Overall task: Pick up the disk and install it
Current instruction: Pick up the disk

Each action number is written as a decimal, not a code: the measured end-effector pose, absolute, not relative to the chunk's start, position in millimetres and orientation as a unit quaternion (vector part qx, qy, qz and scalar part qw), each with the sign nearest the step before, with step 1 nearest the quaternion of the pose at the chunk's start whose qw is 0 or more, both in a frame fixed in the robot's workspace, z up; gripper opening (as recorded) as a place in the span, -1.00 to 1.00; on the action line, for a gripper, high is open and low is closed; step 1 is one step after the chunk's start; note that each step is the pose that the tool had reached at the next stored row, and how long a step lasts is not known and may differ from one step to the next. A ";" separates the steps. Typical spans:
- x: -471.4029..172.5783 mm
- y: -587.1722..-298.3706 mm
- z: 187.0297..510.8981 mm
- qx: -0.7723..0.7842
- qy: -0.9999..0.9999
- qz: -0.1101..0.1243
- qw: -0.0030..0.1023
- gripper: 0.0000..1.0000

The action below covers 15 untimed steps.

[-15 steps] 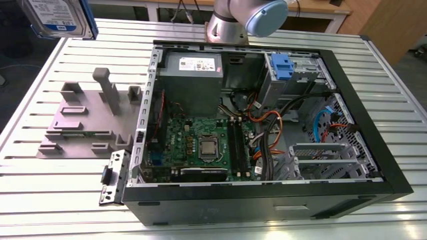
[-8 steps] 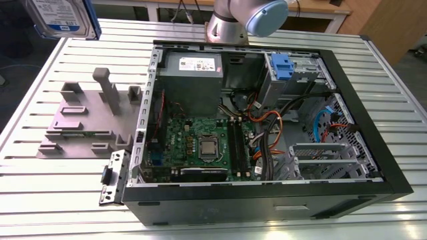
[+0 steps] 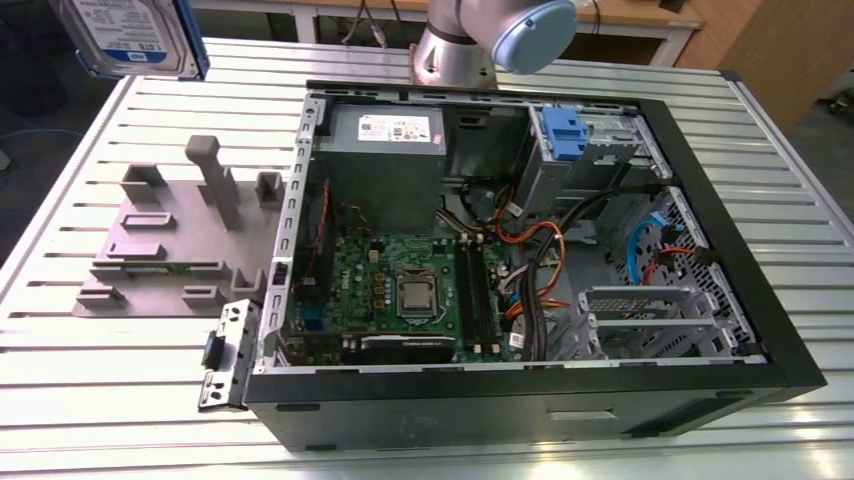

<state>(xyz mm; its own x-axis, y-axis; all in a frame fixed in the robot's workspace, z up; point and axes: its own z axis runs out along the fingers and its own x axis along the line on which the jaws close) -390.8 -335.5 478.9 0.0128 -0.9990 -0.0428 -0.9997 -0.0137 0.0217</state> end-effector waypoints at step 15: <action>-390.7 -347.1 478.9 -0.712 0.702 0.022 0.006 -0.26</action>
